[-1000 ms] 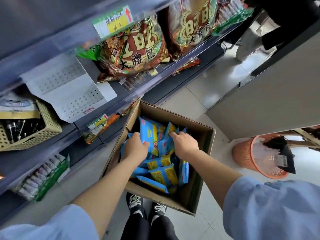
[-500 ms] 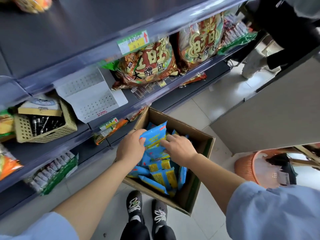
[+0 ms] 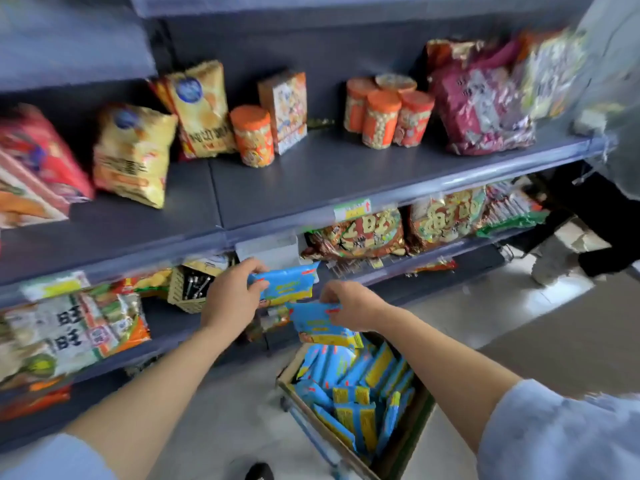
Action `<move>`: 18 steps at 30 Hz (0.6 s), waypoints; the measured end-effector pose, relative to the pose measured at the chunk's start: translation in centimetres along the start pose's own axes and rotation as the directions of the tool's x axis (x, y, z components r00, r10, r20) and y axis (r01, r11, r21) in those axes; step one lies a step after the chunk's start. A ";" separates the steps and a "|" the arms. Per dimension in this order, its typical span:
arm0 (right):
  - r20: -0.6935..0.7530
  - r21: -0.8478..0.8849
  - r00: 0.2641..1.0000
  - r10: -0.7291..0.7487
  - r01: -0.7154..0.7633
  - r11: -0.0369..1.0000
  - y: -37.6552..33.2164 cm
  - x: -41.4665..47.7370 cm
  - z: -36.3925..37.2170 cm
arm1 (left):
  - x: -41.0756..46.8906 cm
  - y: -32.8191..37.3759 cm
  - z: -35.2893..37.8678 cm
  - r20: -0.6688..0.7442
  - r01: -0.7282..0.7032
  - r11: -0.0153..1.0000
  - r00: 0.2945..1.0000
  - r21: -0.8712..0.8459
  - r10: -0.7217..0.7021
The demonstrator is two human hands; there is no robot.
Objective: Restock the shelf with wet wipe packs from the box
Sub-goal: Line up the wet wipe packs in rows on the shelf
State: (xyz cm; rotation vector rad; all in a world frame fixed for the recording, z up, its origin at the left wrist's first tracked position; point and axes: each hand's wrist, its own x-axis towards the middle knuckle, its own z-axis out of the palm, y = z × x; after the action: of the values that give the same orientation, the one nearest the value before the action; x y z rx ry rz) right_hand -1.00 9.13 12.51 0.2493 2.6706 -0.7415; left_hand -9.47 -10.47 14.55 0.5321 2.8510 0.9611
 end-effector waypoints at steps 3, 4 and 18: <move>-0.072 0.037 0.992 -0.107 0.110 0.993 -4.0 0.1 -2.8 | 0.1 -0.3 -4.8 -0.104 -0.039 0.999 0.994 -0.031 0.035; -0.089 0.042 0.986 -0.140 0.144 0.989 -5.4 0.1 -3.6 | 0.0 -0.4 -6.4 -0.131 -0.046 0.998 0.991 -0.031 0.042; -0.343 -0.052 0.836 -0.428 0.438 0.897 -24.5 -0.5 -11.2 | -1.3 -3.4 -27.8 -0.450 -0.132 0.991 0.884 0.008 0.122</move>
State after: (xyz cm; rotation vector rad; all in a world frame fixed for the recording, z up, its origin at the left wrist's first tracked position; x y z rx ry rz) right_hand -10.15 -5.75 32.95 -0.2622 3.1013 -0.9436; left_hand -14.53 -29.31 34.71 0.5636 3.2356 1.2900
